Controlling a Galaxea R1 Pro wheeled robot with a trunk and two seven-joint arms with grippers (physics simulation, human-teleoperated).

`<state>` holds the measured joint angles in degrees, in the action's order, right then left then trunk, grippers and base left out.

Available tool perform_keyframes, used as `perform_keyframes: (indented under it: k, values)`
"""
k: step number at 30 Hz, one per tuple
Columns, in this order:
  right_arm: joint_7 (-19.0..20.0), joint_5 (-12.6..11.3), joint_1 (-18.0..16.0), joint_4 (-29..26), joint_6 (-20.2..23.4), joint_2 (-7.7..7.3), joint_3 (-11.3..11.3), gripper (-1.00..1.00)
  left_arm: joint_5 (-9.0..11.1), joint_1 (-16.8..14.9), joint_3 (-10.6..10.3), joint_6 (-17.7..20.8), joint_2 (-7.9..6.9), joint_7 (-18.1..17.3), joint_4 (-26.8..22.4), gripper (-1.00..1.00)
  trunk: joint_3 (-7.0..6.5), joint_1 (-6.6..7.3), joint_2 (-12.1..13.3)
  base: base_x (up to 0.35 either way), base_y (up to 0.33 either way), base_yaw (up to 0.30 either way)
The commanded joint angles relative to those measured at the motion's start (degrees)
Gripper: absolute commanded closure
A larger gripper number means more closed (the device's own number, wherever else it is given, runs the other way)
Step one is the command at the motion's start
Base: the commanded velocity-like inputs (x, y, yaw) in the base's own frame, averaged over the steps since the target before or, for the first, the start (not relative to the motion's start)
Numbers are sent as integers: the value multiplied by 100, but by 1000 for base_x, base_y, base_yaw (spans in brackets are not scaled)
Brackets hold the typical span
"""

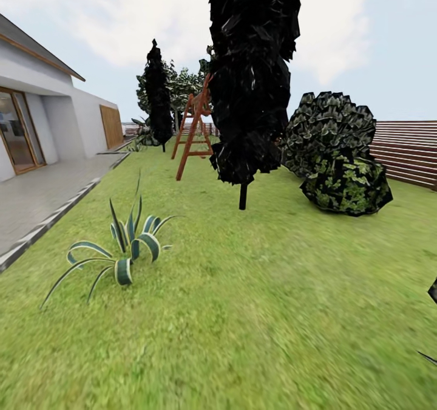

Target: Take the three Easter eggs out of the wicker basket on the lawn in the garden, then place them on the lawn next to a single tree (choose any tree) so that all three eggs are next to the same tree and none are left in the basket.

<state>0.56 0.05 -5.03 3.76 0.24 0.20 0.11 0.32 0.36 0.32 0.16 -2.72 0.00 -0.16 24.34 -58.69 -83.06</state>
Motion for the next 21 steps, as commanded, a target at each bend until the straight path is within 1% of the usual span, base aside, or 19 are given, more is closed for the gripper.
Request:
perform_keyframes:
  k: [1, 21]
  values:
    - [6, 2, -7, 10, 6, -1, 4, -100, 3, -1, 3, 2, 0, 0, -2, -100, 4, -4, -2, 334, 0, -1]
    - [-2, 4, -7, 9, 11, -8, 2, -100, 3, -1, 3, 2, 0, 0, -2, -100, 4, -4, -2, 334, 0, 0]
